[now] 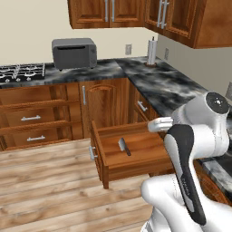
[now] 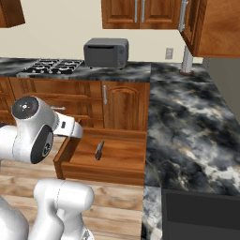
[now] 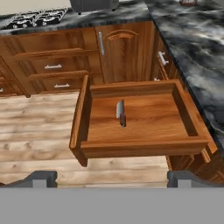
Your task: Pick up the metallic utensils from the counter and place them in the open drawer. Make sure not to pick up any wooden utensils.
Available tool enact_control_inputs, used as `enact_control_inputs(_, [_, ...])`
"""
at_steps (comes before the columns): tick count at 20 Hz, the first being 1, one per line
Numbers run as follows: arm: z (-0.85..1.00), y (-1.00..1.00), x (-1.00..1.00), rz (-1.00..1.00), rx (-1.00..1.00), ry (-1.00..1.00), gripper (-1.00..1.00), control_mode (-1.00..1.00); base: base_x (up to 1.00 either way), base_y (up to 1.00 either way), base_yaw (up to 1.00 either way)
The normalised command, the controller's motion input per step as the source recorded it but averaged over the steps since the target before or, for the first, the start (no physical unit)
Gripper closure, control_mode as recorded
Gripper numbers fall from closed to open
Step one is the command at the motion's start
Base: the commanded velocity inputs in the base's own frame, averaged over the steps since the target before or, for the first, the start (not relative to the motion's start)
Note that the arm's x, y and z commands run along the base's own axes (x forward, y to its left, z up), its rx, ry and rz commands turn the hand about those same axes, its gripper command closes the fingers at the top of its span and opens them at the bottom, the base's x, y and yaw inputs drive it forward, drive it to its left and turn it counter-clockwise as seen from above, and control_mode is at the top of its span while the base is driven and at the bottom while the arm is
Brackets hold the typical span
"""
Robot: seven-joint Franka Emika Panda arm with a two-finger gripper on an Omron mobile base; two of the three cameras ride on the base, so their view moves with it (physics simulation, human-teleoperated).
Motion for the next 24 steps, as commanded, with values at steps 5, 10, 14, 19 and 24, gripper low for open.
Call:
enact_control_inputs(5, [0.69, -0.02, -0.65, 0.00, 0.00, -0.24, -1.00, -1.00, 0.00, 0.00, 0.00])
enact_control_inputs(10, [0.10, 0.00, -0.12, 0.00, 0.00, -0.05, -1.00, 1.00, -0.29, 0.05, -0.02])
enact_control_inputs(14, [0.00, 0.00, 0.00, 0.00, 0.00, 0.00, -1.00, 1.00, -0.08, 0.96, -0.07])
enact_control_inputs(19, [0.00, 0.00, 0.00, 0.00, 0.00, 0.00, -1.00, 1.00, -0.23, 0.40, -0.05])
enact_control_inputs(24, [0.00, 0.00, 0.00, 0.00, 0.00, 0.00, -1.00, 1.00, -0.59, 0.16, -0.04])
